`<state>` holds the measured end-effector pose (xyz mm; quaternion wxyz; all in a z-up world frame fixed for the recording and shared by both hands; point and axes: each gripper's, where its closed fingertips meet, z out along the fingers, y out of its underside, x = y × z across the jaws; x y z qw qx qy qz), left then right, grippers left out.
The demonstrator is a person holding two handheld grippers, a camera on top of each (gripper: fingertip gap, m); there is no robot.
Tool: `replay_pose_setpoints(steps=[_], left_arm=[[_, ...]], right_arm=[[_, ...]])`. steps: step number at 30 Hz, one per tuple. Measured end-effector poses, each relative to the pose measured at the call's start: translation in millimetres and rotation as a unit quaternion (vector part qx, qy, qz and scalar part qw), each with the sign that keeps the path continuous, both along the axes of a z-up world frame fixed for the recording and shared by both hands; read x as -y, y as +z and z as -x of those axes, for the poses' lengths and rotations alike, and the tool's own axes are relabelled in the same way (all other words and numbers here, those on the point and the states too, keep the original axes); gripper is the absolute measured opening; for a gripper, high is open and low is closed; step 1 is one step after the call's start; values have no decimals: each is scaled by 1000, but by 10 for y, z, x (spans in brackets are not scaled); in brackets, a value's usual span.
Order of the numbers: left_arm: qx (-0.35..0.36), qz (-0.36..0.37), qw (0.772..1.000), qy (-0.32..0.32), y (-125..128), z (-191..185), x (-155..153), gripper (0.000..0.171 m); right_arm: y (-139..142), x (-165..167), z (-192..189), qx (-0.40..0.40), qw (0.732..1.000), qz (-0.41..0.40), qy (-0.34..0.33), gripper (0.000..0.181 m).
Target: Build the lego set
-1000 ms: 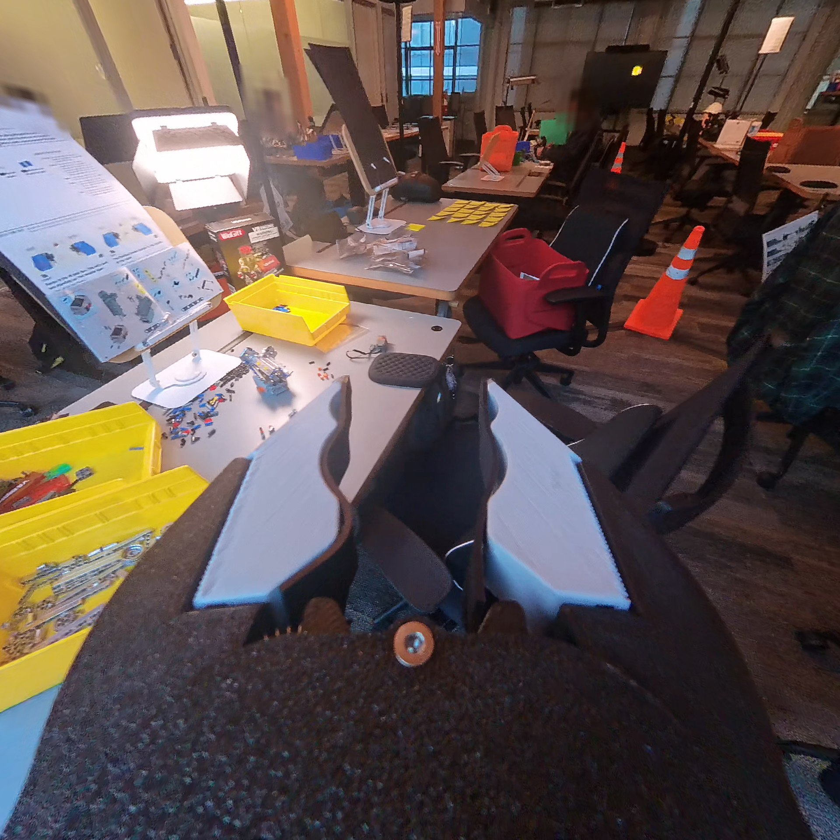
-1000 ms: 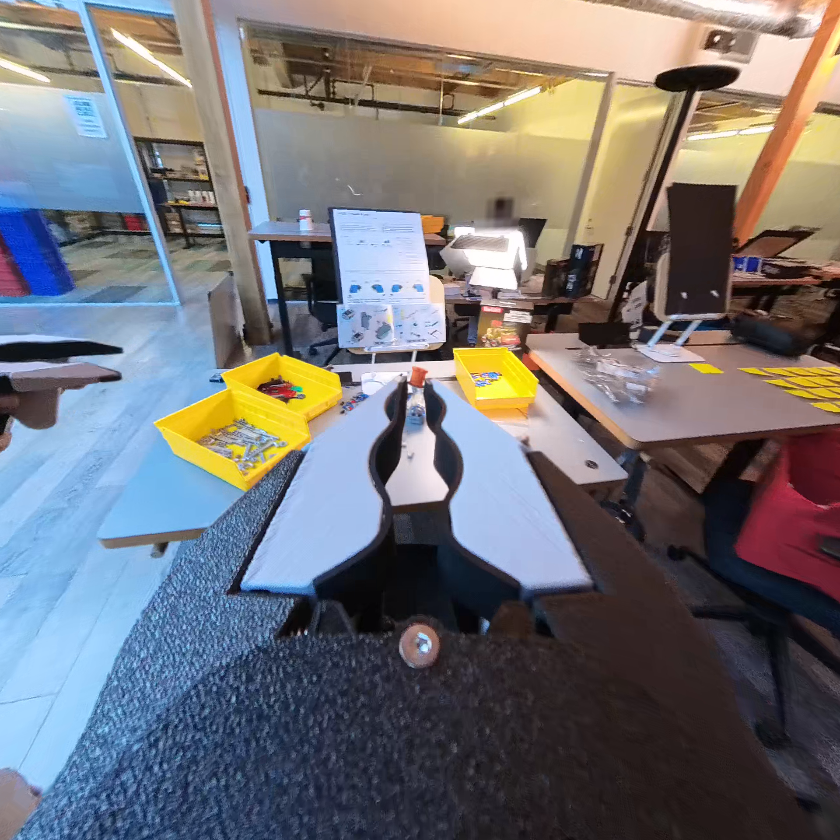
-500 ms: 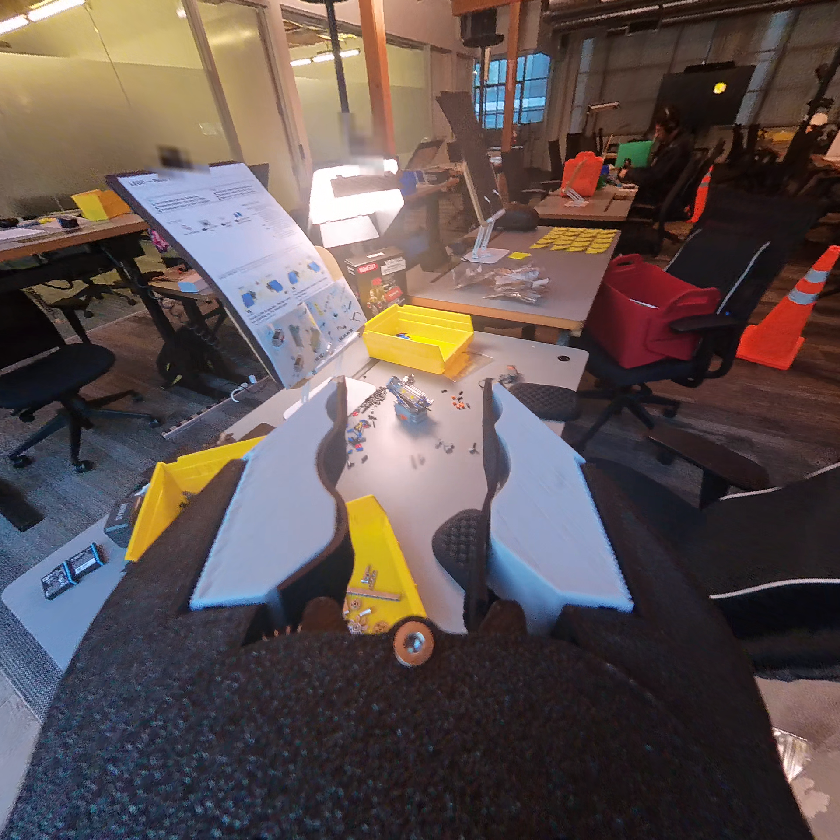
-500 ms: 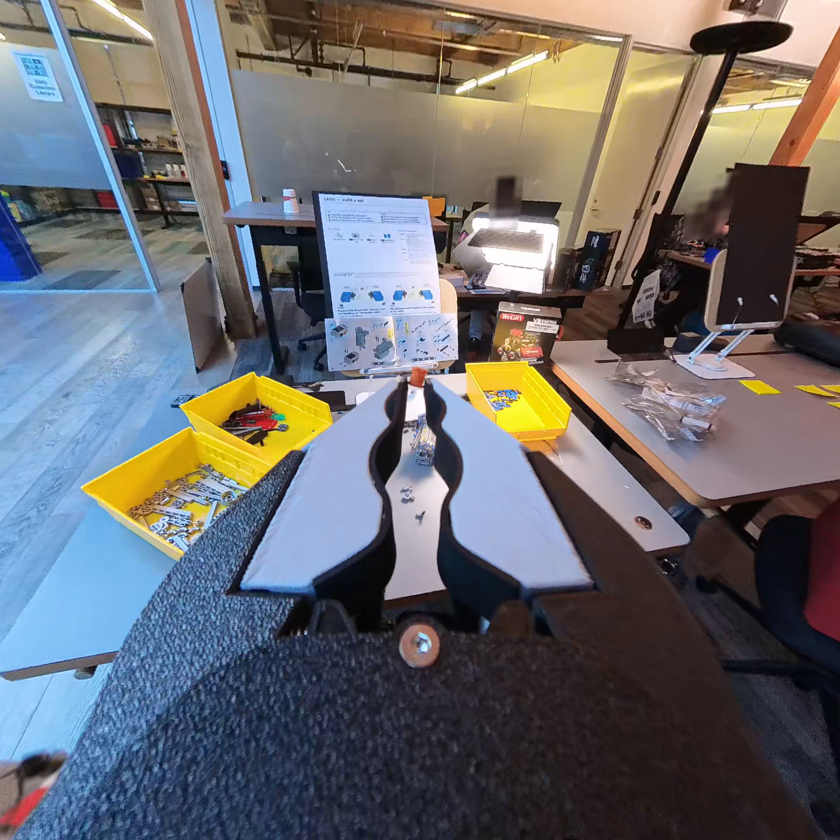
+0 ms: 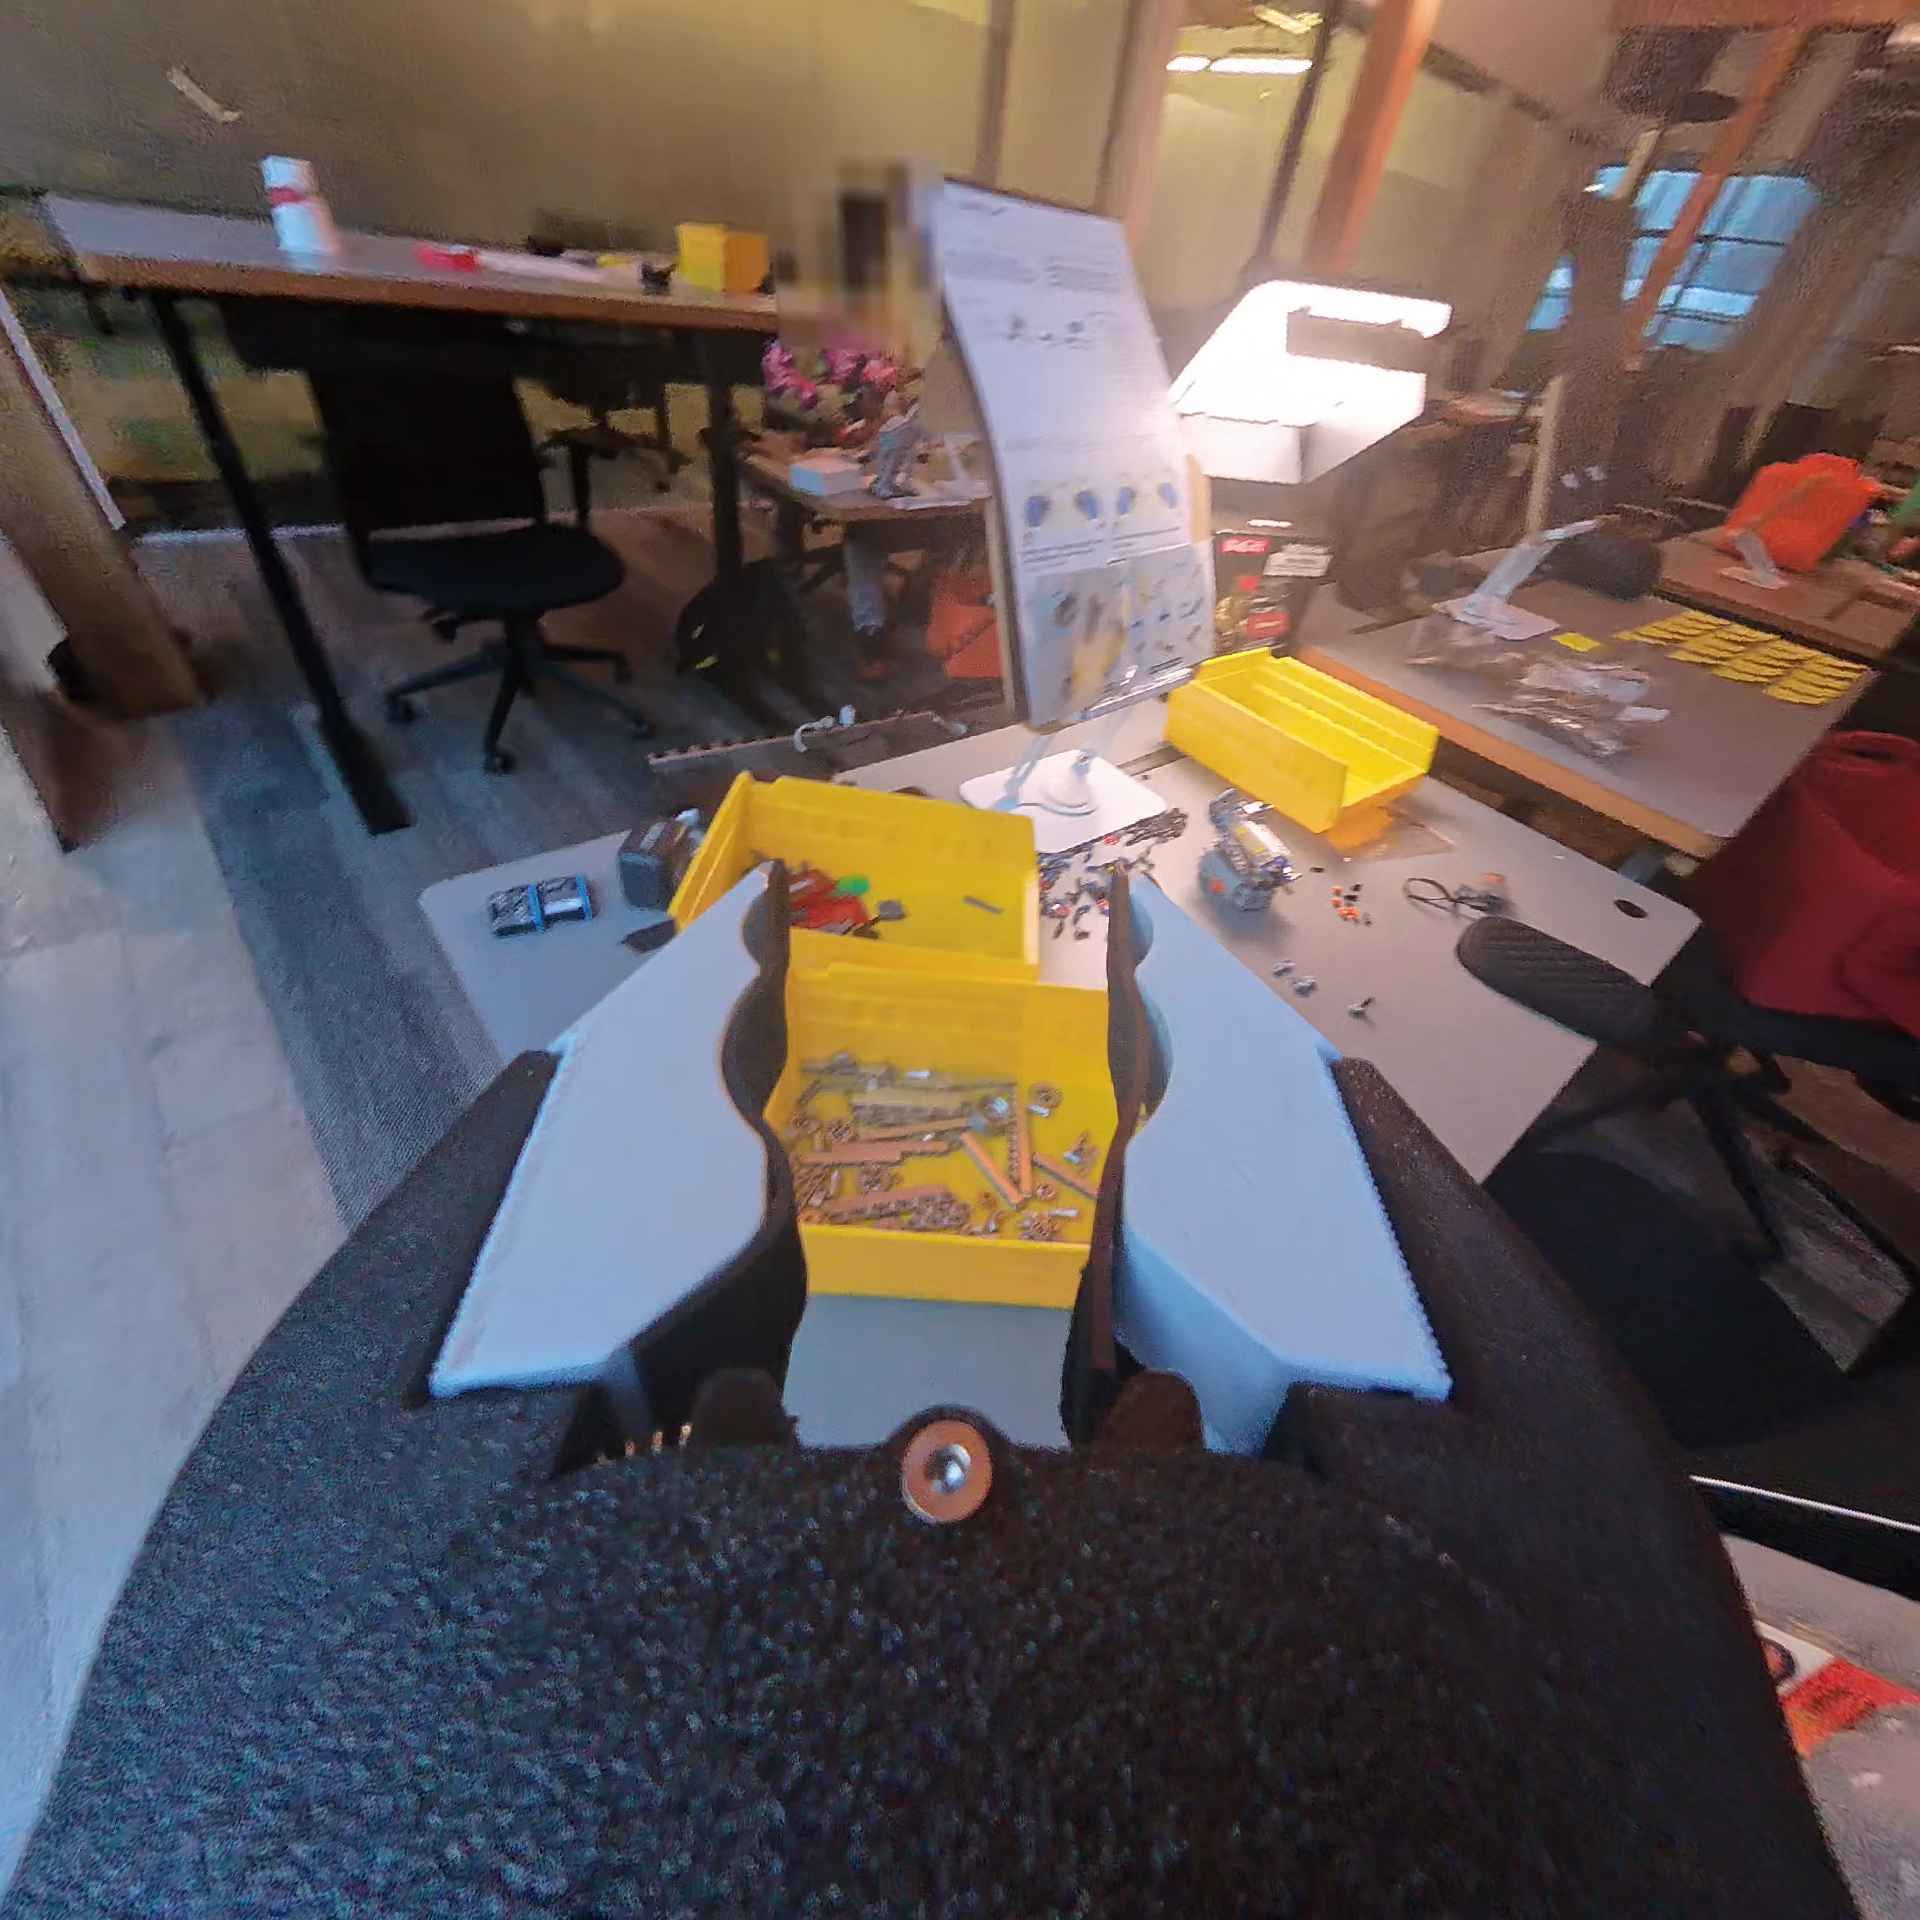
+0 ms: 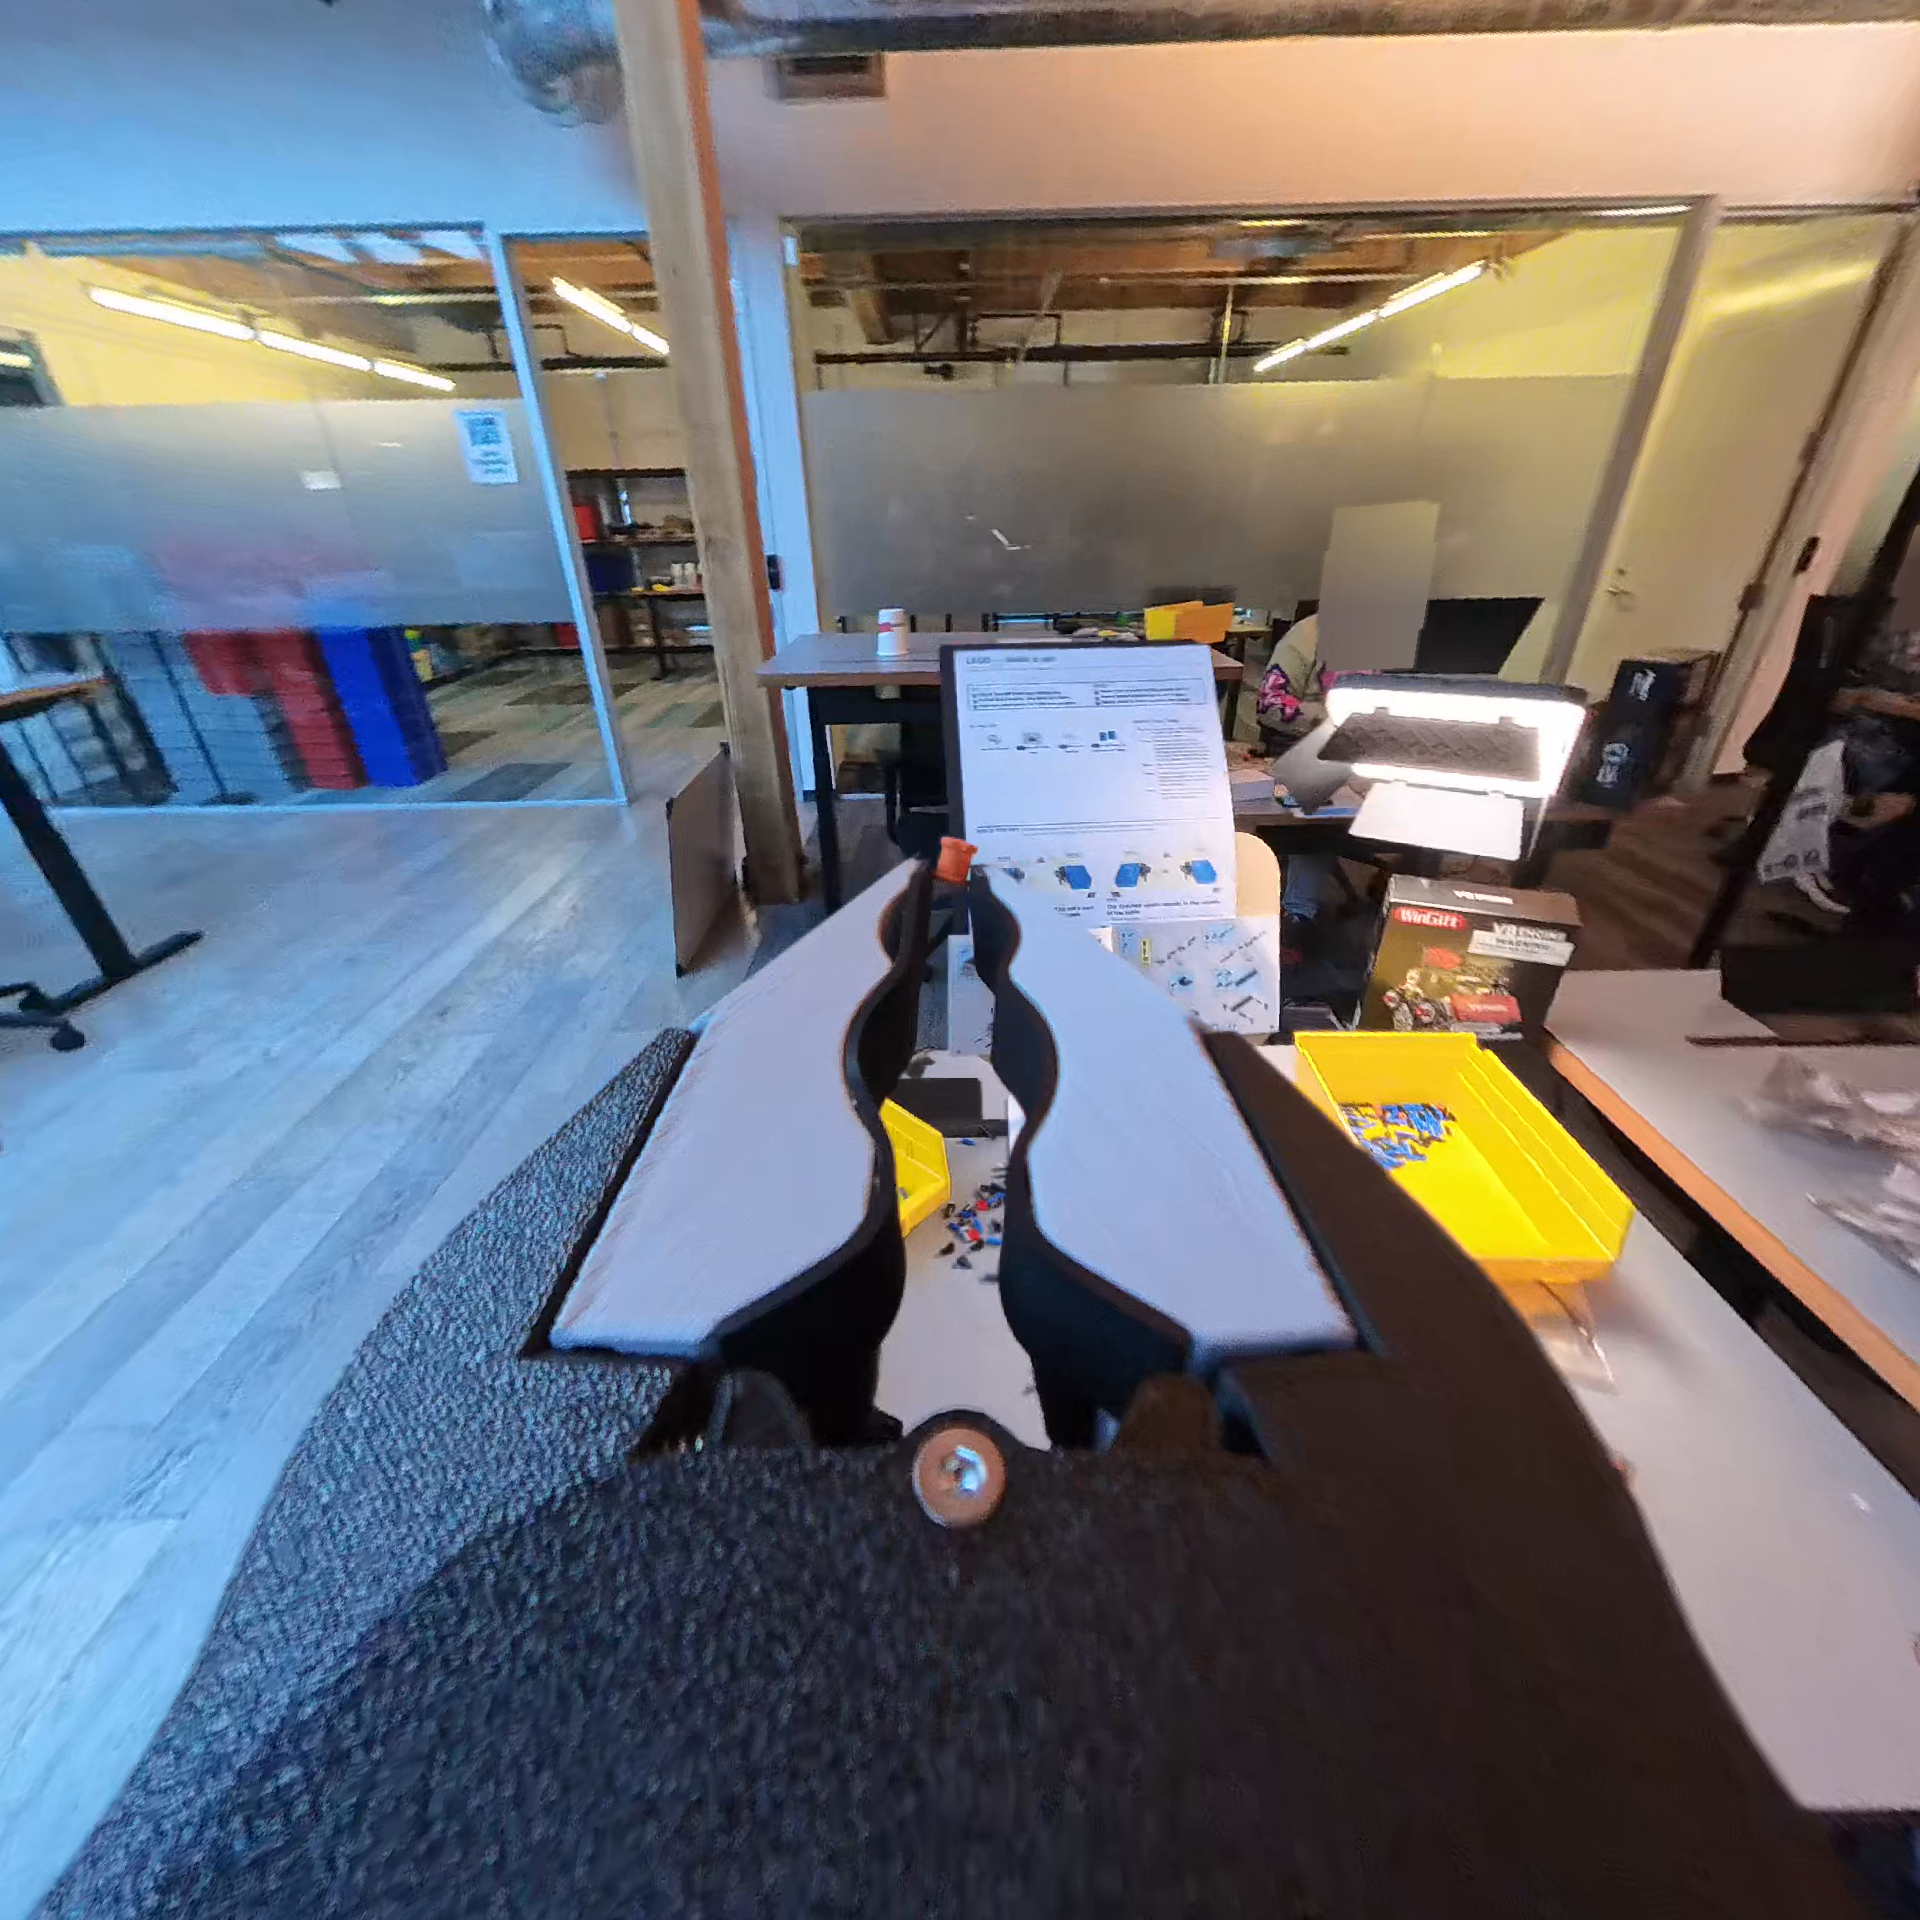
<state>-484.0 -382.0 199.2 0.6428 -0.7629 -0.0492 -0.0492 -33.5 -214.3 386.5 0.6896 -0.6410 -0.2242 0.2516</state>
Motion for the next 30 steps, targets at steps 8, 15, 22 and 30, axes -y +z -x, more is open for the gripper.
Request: replay_pose_setpoints(steps=[8, 15, 22, 30], left_arm=[[-18, 21, 999, -33, 12, 34, -330, 59], [-35, -12, 996, -82, 276, -155, -681, 60], [-7, 21, 999, -47, 29, -108, -381, 60], [-2, 56, 998, 35, -189, 238, 126, 58]], right_arm=[[-346, 33, -123, -6, 999, 30, -30, 6], [-571, 52, -486, 20, 996, 60, -69, 6], [-479, -200, -377, 33, 998, 41, -44, 6], [-771, -373, -306, 13, 997, 74, -14, 6]])
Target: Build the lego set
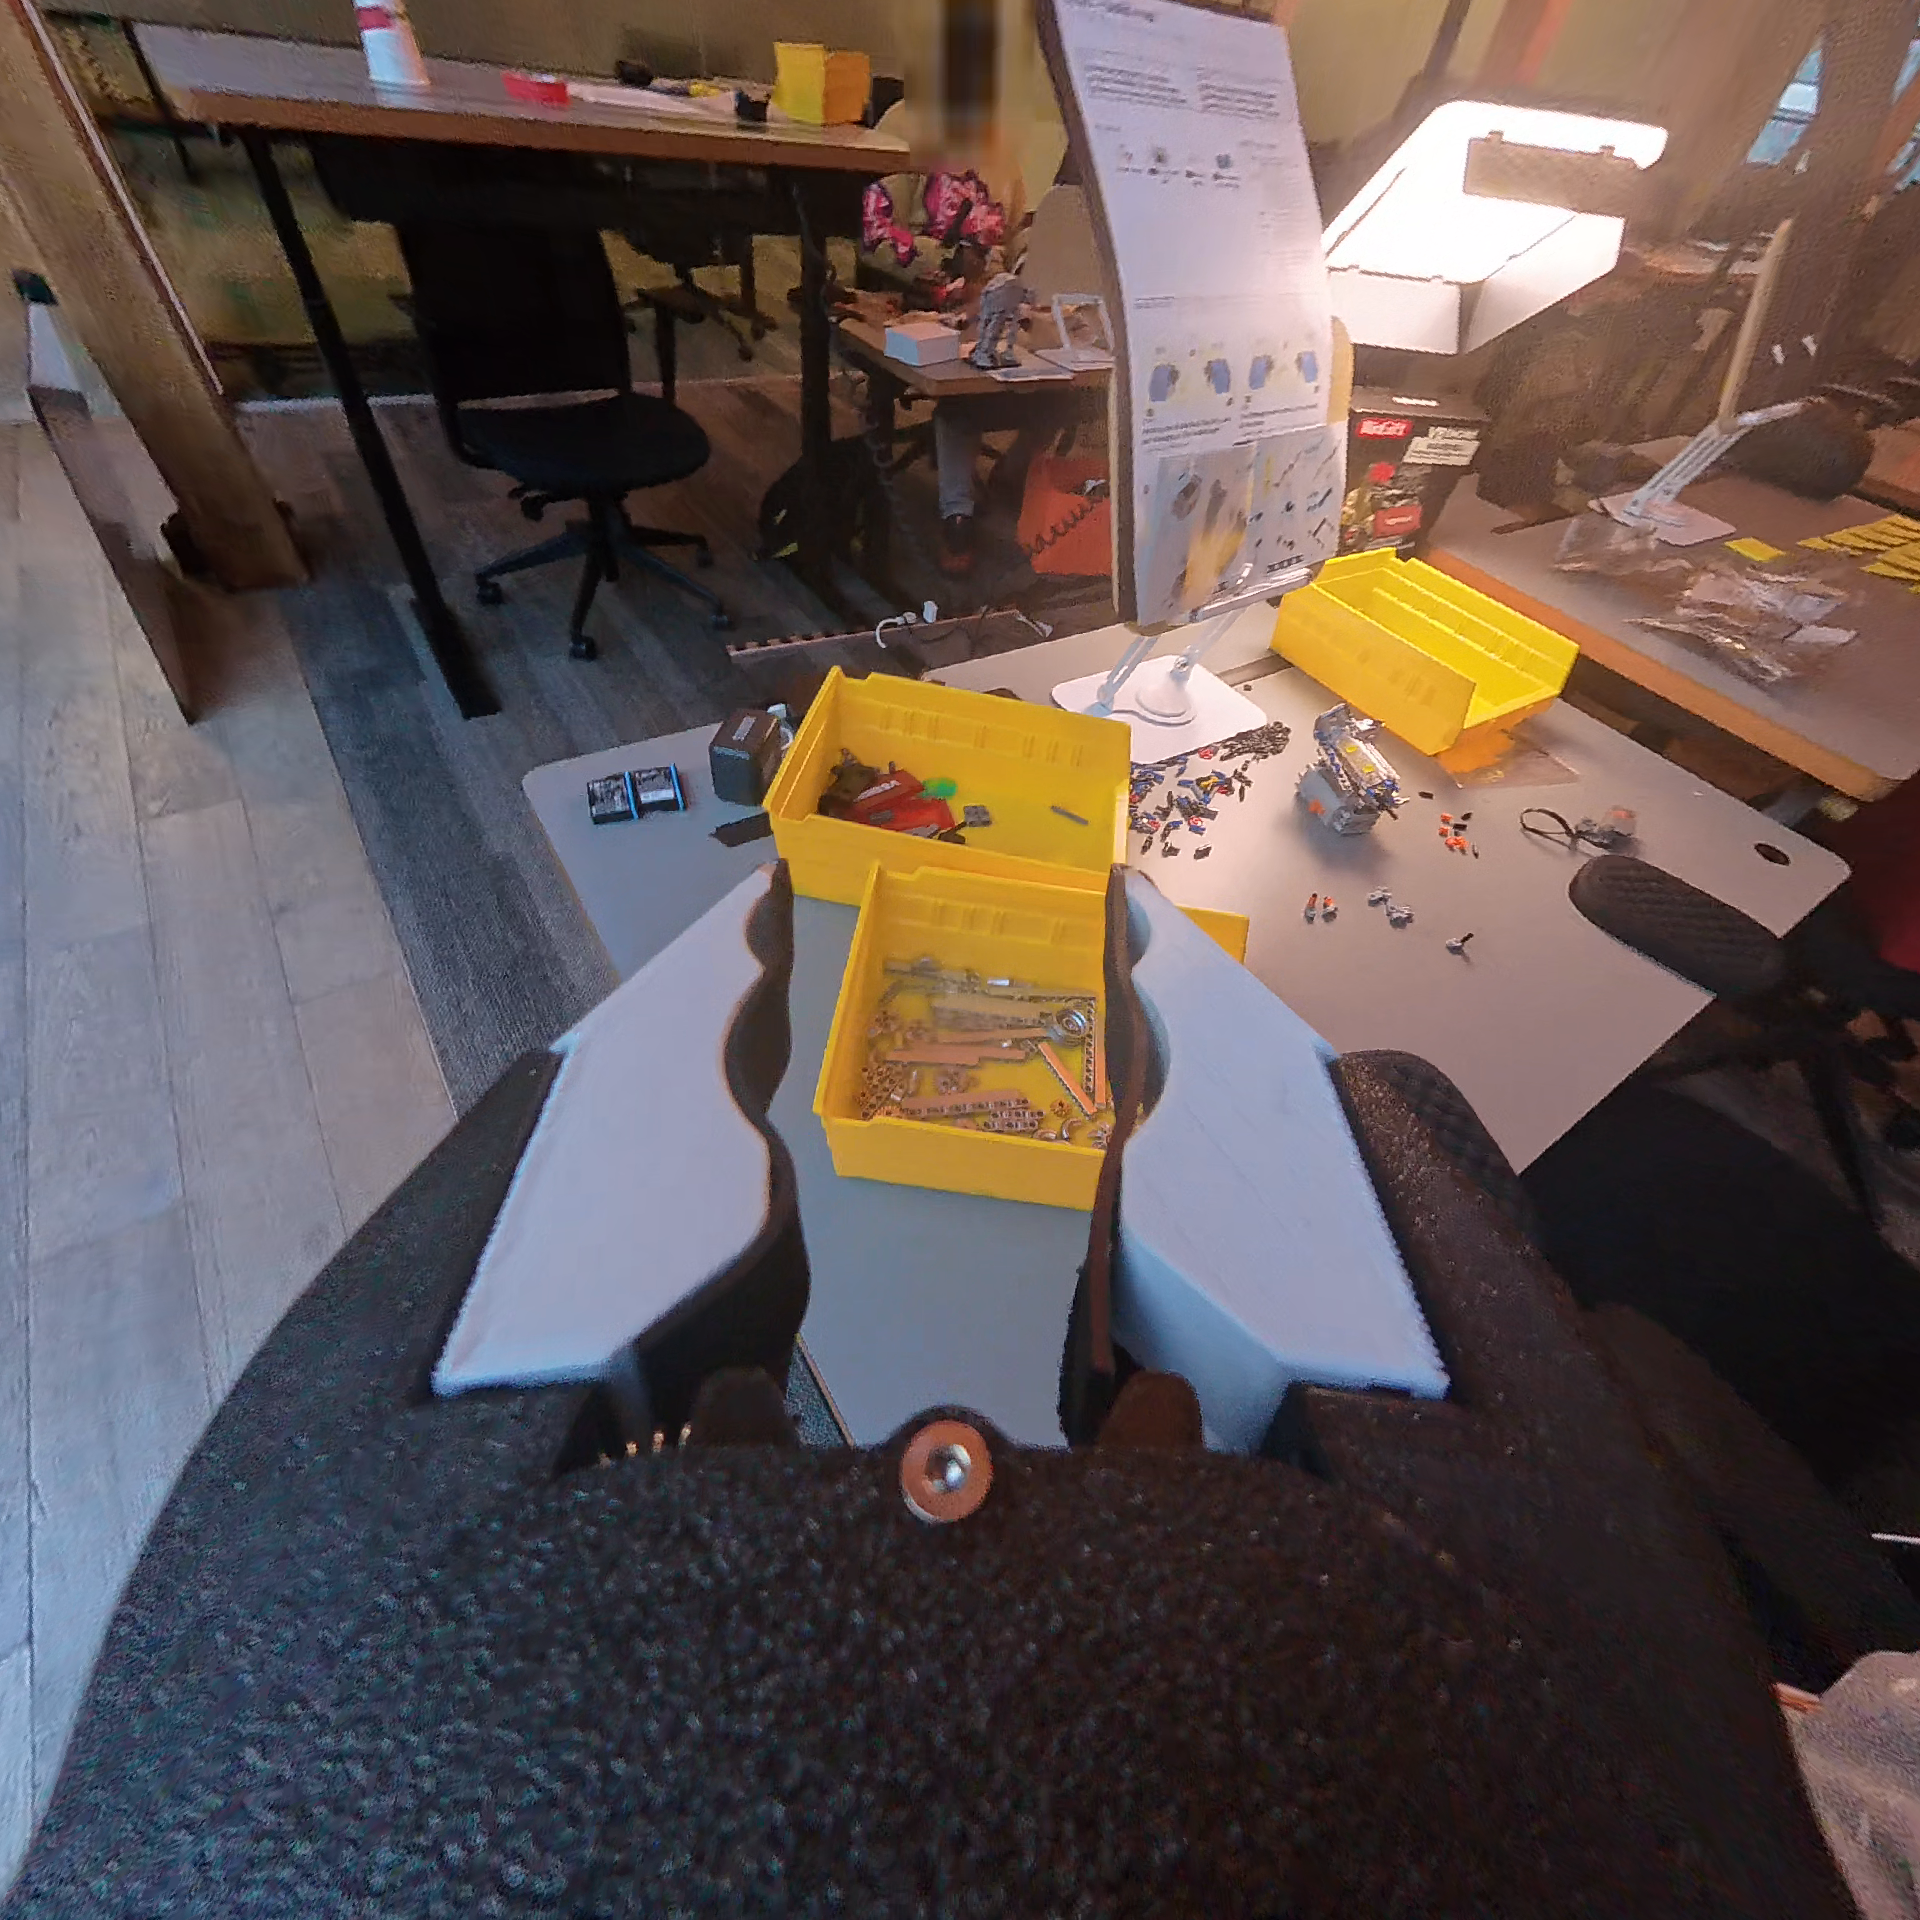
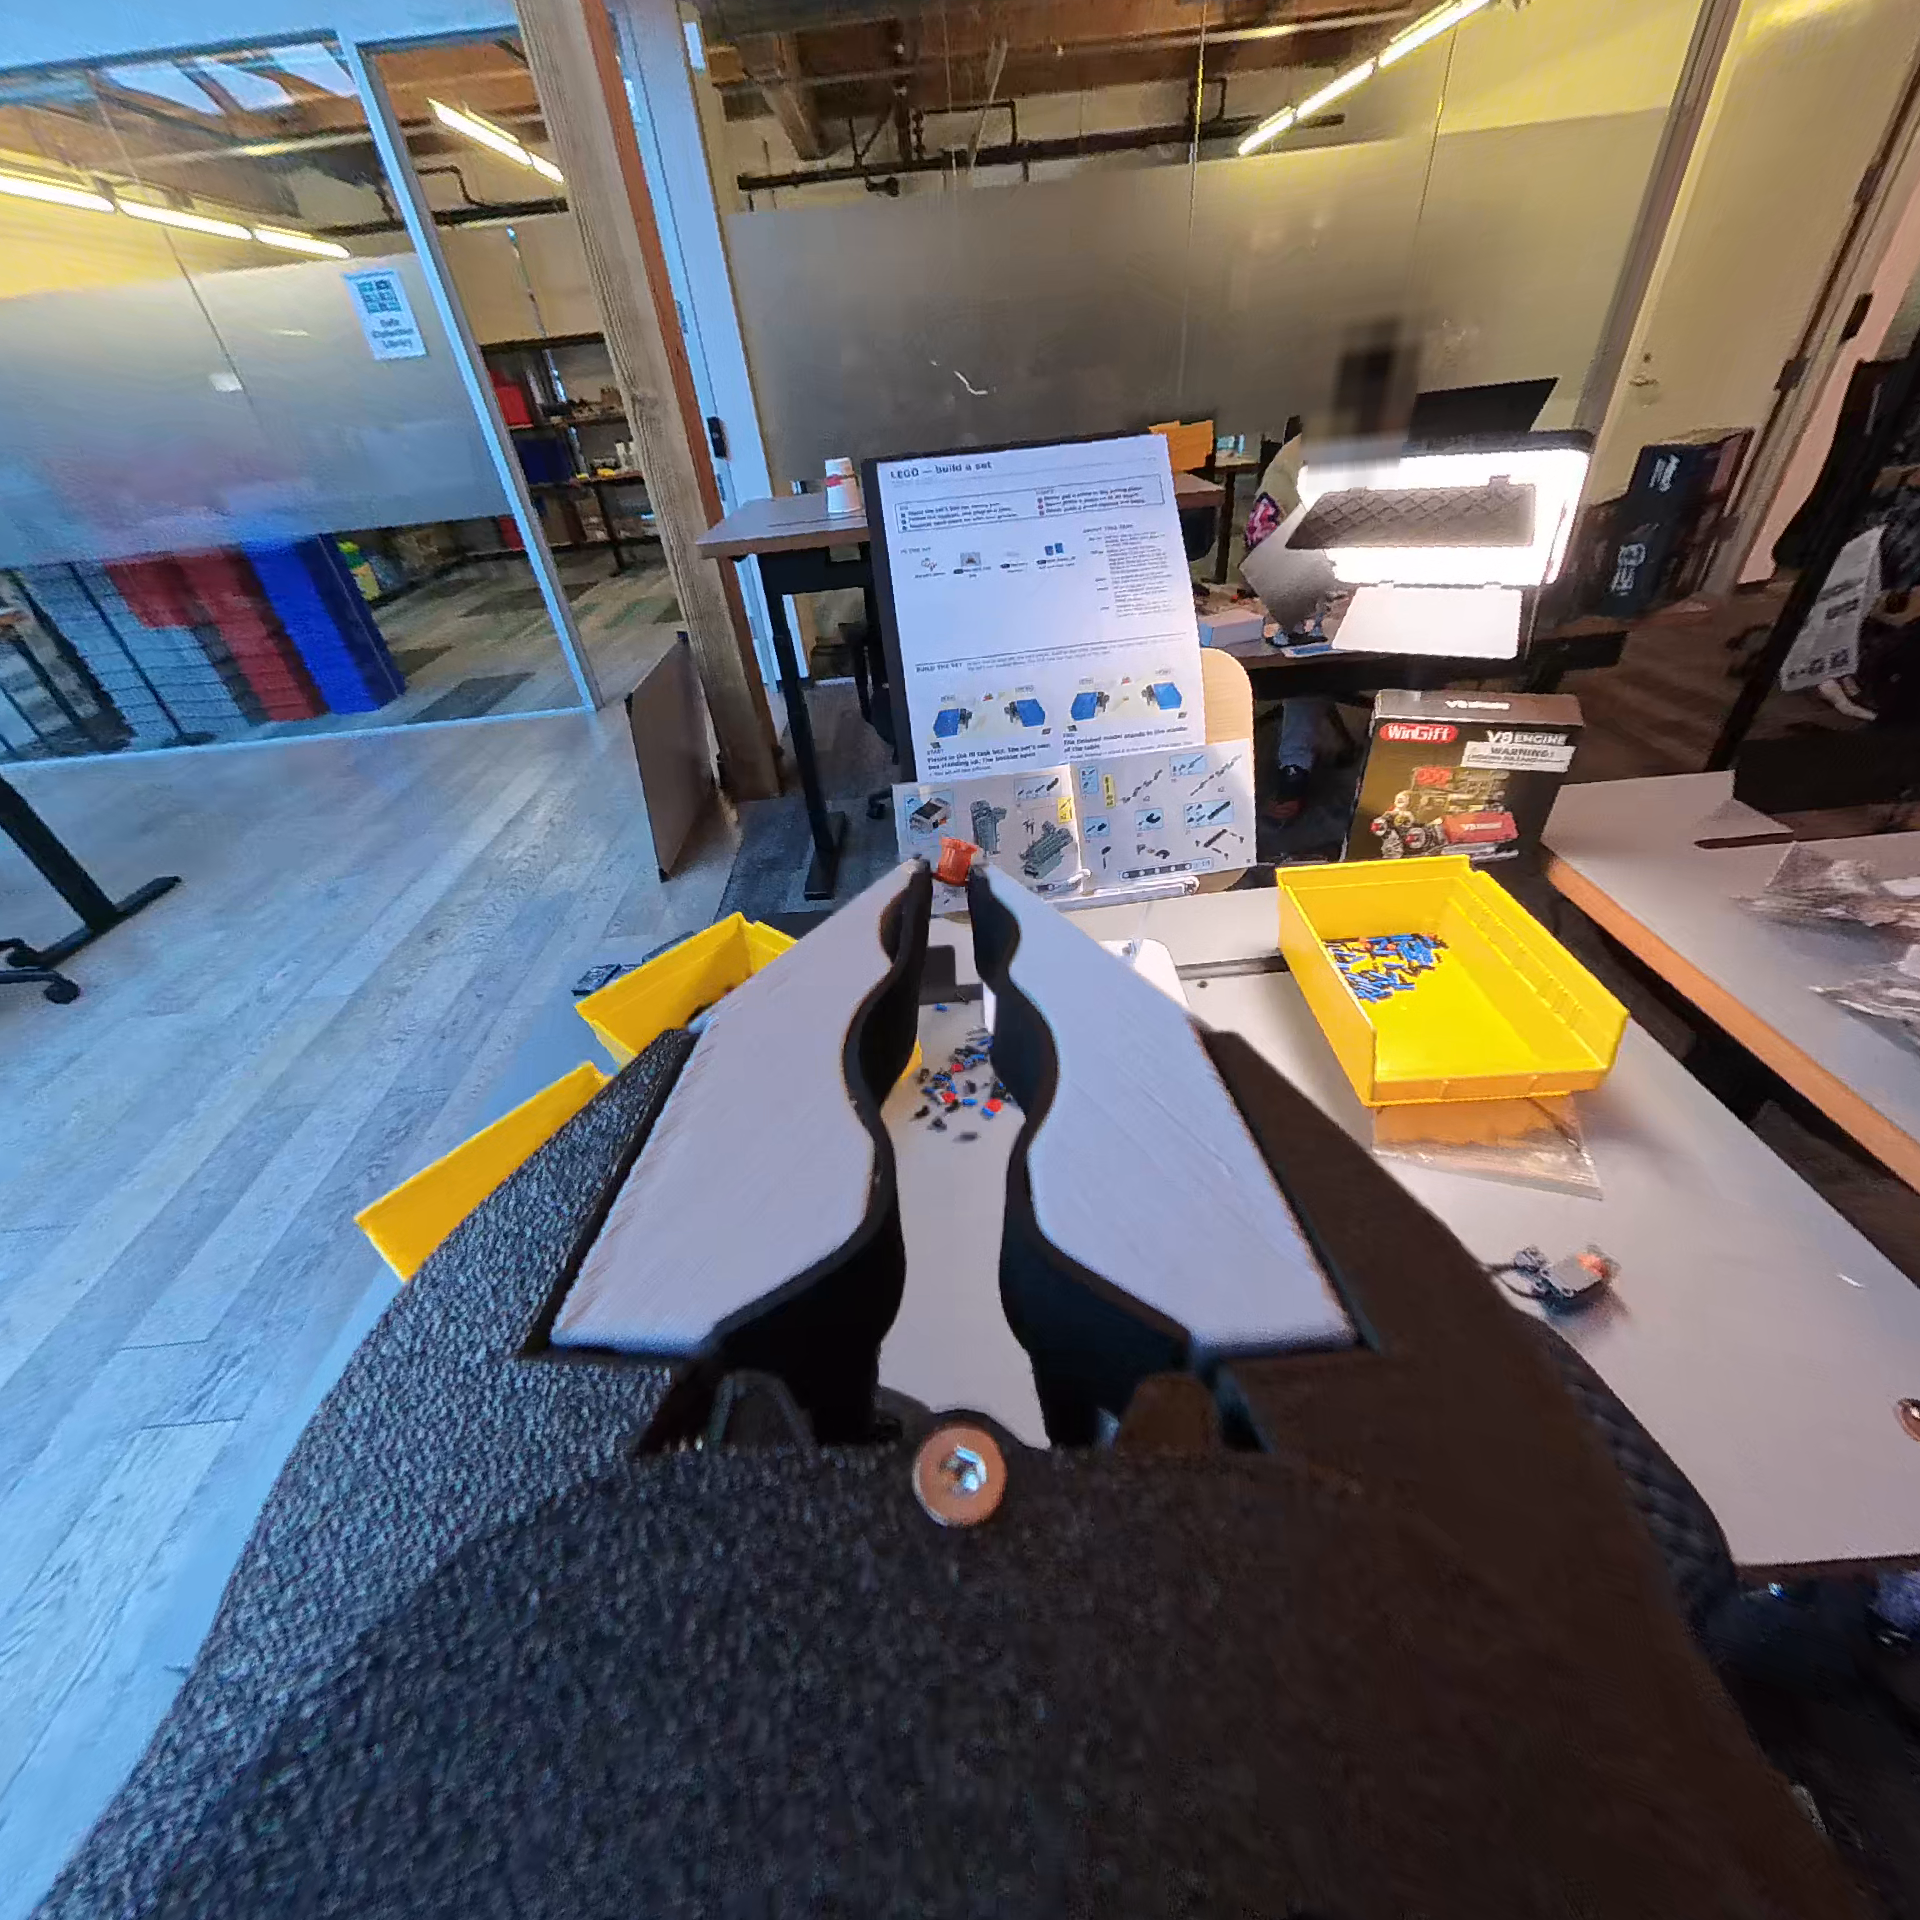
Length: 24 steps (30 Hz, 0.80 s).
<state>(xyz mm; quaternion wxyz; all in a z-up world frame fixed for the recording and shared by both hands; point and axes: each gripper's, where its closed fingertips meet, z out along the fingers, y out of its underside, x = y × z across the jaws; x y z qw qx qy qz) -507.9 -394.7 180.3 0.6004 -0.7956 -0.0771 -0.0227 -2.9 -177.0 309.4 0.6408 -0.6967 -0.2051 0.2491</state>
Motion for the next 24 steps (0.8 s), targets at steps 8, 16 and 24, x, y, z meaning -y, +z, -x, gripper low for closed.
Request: replay_pose_setpoints(steps=[8, 16, 24], left_arm=[[-28, -37, 996, -70, 188, -772, -846, 58], [-80, -113, 975, -173, 685, -2345, -1107, 59], [-82, -105, 974, -185, 630, -2474, -1119, 62]], right_arm=[[-205, 418, -1019, 15, 998, 35, -51, 6], [-608, 975, -1795, 31, 997, 39, -58, 6], [-745, 717, -1695, 75, 996, 31, -46, 6]])
